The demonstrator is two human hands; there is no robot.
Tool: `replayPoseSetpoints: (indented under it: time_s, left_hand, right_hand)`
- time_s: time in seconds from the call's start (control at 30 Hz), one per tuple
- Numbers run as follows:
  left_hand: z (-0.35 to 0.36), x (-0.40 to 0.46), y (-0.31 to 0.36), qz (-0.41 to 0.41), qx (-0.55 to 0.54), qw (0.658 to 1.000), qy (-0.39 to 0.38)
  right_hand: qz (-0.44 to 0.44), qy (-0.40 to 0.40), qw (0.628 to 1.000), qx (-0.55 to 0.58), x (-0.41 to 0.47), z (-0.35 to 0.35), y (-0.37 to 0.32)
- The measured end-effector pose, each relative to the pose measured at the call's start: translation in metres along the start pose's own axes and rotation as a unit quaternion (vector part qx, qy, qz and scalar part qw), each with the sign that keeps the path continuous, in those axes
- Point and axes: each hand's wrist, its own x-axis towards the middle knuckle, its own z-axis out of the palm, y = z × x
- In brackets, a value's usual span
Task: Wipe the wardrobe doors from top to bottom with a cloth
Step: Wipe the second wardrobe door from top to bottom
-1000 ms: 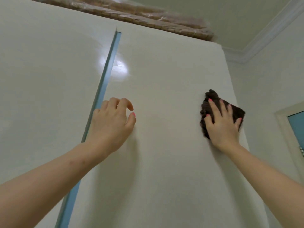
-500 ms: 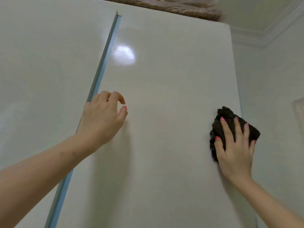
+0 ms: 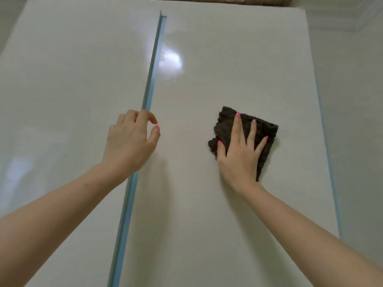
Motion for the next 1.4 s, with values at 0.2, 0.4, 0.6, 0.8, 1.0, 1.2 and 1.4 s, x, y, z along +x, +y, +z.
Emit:
replayPoseSetpoints:
  time_s: [0.2,0.4,0.6,0.8,1.0,1.2,1.4]
  left_hand:
    - [-0.006,0.001,-0.041,-0.013,0.024,1.000,-0.013]
    - [-0.002,0.010,-0.059,0.001,0.007,1.000,-0.002]
    - [0.006,0.004,-0.063,0.012,0.022,1.000,0.001]
    - [0.020,-0.021,-0.040,-0.057,-0.060,0.997,0.005]
    - [0.038,-0.053,-0.012,-0.034,-0.080,0.996,0.000]
    - [0.041,-0.070,-0.009,-0.027,-0.065,0.998,0.000]
    - [0.039,-0.082,-0.009,-0.055,-0.069,0.996,0.000]
  right_hand:
    - [-0.083,-0.028,0.996,-0.032,0.000,0.029,-0.102]
    - [-0.136,-0.063,0.988,-0.048,0.022,0.041,-0.154]
    - [-0.143,-0.039,0.988,-0.043,0.008,0.046,-0.153]
    - [-0.212,-0.033,0.976,-0.035,-0.050,0.046,-0.117]
    - [-0.166,-0.019,0.984,-0.053,-0.053,0.023,-0.039]
    - [0.004,0.018,0.998,-0.057,-0.050,-0.009,0.076]
    - [0.115,0.035,0.993,-0.018,-0.059,-0.029,0.140]
